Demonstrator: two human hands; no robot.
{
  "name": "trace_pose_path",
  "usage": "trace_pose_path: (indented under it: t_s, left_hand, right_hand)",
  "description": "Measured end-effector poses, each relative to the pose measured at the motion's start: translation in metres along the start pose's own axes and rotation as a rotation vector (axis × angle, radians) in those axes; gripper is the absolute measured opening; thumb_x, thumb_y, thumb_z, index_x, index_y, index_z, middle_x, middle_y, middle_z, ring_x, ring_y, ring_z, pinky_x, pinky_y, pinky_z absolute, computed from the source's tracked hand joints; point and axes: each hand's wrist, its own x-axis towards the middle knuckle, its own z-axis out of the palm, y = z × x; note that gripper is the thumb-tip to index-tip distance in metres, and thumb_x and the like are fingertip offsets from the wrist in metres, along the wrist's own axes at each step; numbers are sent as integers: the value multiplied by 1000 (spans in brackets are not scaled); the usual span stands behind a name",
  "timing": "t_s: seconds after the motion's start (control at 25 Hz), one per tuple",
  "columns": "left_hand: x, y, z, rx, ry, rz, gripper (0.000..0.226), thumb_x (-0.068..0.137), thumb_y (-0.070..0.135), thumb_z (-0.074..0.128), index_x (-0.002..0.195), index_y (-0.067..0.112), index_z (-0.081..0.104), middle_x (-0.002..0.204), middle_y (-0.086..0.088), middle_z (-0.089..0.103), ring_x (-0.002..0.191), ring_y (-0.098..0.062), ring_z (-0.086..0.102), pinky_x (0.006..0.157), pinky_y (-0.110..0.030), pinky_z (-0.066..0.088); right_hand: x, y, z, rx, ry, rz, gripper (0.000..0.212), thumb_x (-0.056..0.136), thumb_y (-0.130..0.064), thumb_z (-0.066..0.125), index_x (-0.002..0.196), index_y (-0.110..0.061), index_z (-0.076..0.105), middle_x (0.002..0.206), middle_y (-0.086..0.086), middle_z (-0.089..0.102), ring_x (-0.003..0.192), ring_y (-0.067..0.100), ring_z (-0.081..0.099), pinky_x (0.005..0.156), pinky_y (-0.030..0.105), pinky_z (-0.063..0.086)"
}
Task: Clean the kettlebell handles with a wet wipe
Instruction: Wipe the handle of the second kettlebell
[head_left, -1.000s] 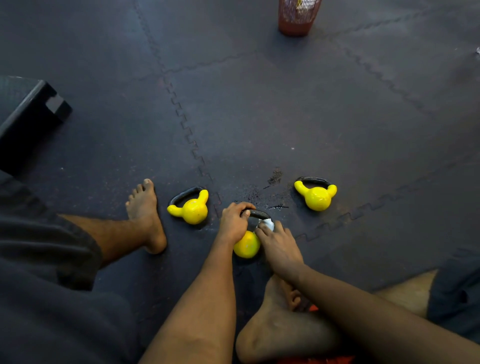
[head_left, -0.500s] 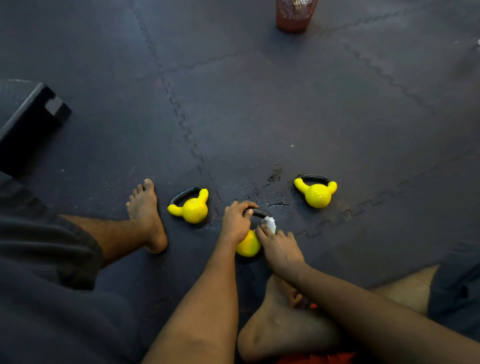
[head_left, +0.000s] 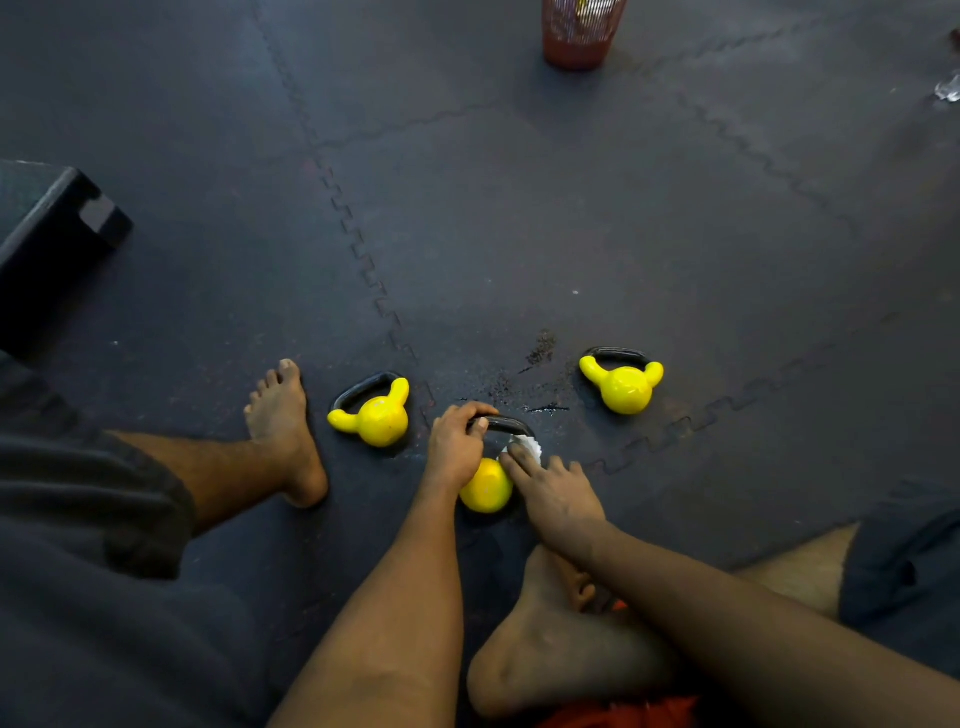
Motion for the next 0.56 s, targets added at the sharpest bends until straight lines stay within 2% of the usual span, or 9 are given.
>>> trace_pose_path:
  t_s: [0.08, 0.16, 0.2, 0.28, 0.32, 0.4, 0.48, 0.56]
  left_hand:
    - [-1, 5, 2, 32, -32, 33, 21, 94, 19, 54, 104, 32, 69, 104, 2, 61, 104, -22, 53, 92, -38, 45]
    - [-1, 5, 3, 49, -23, 44, 21, 94, 19, 54, 104, 30, 69, 104, 0, 61, 103, -22, 53, 92, -37, 44]
    - [0, 2, 3, 35, 2, 33, 21, 94, 18, 55, 104, 29, 69, 104, -1, 62, 103, -23, 54, 91, -36, 45]
    - [1, -8, -1, -38, 51, -14, 21, 94, 14, 55, 103, 28, 69, 106, -4, 63, 103, -23, 57, 89, -33, 46]
    - [1, -11, -3, -63, 62, -33, 22, 94, 14, 54, 103, 28, 68, 107, -5, 63, 103, -22, 58, 89, -31, 45]
    - [-1, -10, -5, -60, 63, -34, 22, 94, 13, 54, 103, 27, 68, 108, -5, 63, 103, -21, 58, 88, -30, 45]
    - [-2, -3, -2, -20, 37, -7, 21, 94, 14, 55, 104, 27, 69, 104, -2, 62, 101, -20, 57, 89, -32, 45]
    - [-1, 3, 2, 6, -3, 20, 21, 93, 17, 56, 102, 30, 69, 102, 2, 62, 101, -20, 56, 91, -36, 46]
  right_hand:
    - [10, -4, -9, 7, -33, 9, 40, 97, -16, 37, 137, -20, 37, 145, 5, 39, 112, 36, 53, 88, 45, 40]
    - [16, -4, -15, 13, -61, 14, 33, 97, -17, 40, 130, -19, 43, 140, 6, 45, 112, 35, 55, 87, 45, 42]
    - [14, -3, -15, 15, -47, 2, 38, 97, -17, 40, 135, -20, 39, 146, 5, 40, 112, 35, 55, 87, 44, 42]
    - [5, 0, -11, 20, -23, -30, 57, 98, -15, 36, 151, -25, 20, 162, -2, 15, 111, 35, 53, 85, 43, 41]
    - [0, 1, -8, 24, -21, -44, 64, 97, -14, 36, 154, -27, 11, 164, -6, 4, 109, 35, 53, 83, 43, 40]
    - [-7, 1, -3, 21, -24, -42, 69, 96, -12, 37, 155, -29, 4, 164, -9, -3, 107, 35, 53, 83, 44, 40]
    - [-3, -2, -3, 30, -18, -8, 62, 96, -14, 37, 153, -25, 14, 163, -4, 9, 109, 34, 54, 85, 43, 41]
    - [7, -6, -11, 48, -38, 10, 45, 97, -16, 40, 141, -19, 34, 152, 4, 33, 111, 34, 57, 83, 42, 42]
